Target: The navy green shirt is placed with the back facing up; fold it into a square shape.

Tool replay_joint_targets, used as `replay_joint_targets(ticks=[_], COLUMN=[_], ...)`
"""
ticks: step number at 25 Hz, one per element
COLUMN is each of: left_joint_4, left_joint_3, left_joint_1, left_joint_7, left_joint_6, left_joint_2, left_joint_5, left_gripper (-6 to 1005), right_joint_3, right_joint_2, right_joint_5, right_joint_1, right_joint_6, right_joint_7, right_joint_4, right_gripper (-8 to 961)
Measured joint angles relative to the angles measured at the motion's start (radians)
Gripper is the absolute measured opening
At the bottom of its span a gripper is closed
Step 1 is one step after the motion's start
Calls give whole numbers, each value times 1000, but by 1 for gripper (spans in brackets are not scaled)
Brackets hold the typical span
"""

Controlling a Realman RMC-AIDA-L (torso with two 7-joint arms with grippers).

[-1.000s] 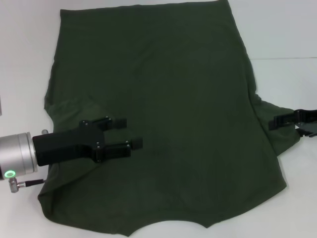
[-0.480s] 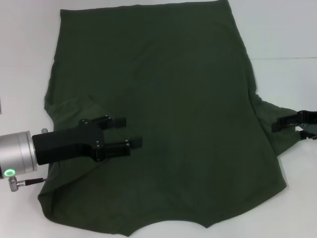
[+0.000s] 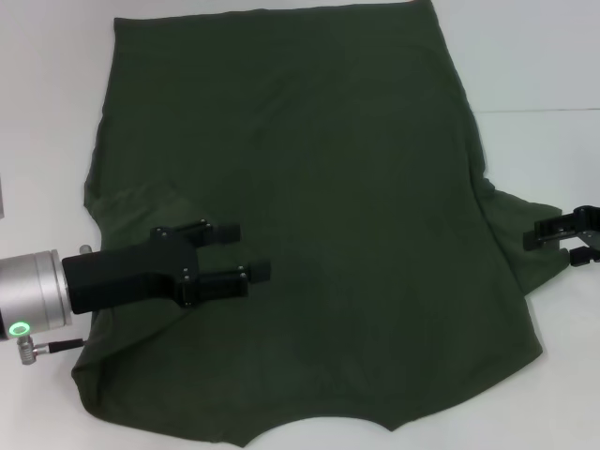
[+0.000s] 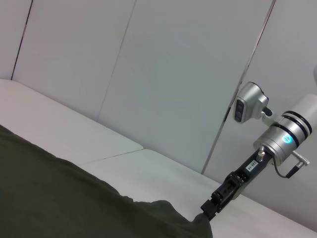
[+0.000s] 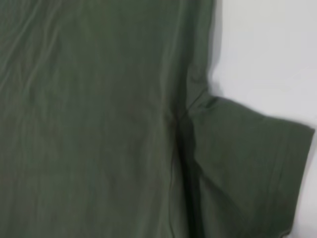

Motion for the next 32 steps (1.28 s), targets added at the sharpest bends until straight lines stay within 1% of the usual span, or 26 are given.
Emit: replay_joint_targets(ticks=[3, 16, 24, 32], left_joint_4=[0, 1, 5, 8], left_joint_3=[0, -1, -2, -2], left_joint_1=[1, 3, -1, -2], left_joint_7=[0, -1, -10, -13], left_joint_6=[0, 3, 6, 7], left_joint_2=[-1, -1, -1, 0], left_joint_5=[0, -2, -3, -8], left_gripper=[863, 862, 863, 863], right_joint_3=[-4, -43, -50, -50], right_joint_2=[3, 34, 35, 38], right_joint_5=[0, 0, 2, 1], right_joint_1=[1, 4, 12, 27], right_joint_6=[-2, 57, 74, 68], right_joint_7=[0, -20, -33, -30], right_joint_4=[0, 1, -21, -17], right_gripper=[946, 938, 922, 907])
